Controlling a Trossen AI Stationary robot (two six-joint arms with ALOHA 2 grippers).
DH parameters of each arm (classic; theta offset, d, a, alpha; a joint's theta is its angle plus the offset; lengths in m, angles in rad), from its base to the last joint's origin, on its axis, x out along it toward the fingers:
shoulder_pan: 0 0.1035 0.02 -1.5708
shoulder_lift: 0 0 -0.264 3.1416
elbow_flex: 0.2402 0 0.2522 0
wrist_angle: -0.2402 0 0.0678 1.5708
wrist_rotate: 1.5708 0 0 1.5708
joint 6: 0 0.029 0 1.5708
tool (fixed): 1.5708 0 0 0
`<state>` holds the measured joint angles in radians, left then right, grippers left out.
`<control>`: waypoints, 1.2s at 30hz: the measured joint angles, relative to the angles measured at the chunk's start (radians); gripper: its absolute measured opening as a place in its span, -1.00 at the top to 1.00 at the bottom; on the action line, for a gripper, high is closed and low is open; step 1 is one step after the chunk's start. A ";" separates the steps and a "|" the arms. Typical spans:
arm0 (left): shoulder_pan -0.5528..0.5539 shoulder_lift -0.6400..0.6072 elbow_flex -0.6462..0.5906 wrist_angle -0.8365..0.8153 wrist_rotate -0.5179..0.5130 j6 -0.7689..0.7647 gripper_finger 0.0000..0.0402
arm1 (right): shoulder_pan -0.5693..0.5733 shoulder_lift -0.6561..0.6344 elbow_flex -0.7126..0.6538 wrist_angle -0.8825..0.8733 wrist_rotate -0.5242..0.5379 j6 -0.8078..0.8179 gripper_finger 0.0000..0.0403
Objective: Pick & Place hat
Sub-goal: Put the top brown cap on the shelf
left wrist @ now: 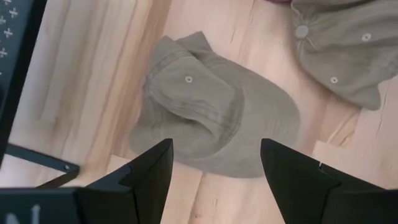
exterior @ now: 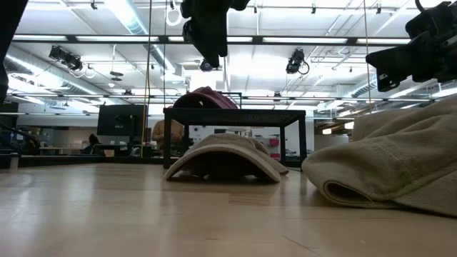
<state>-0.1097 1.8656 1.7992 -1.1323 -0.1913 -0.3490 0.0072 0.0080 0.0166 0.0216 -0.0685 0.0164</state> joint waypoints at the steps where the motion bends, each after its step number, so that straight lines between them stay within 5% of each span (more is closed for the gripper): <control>1: 0.000 0.000 0.000 -0.002 -0.013 0.000 -0.23 | 0.000 0.000 0.000 0.000 0.000 0.000 0.87; 19: 0.002 -0.017 -0.008 0.001 -0.080 0.077 -0.23 | 0.000 0.000 0.000 0.000 0.000 0.000 0.87; 36: 0.018 -0.143 -0.239 0.112 -0.101 -0.006 -0.23 | 0.000 0.000 0.000 0.000 0.000 0.000 0.87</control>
<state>-0.0915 1.7226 1.5598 -1.0205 -0.2920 -0.3554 0.0072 0.0078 0.0166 0.0216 -0.0687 0.0164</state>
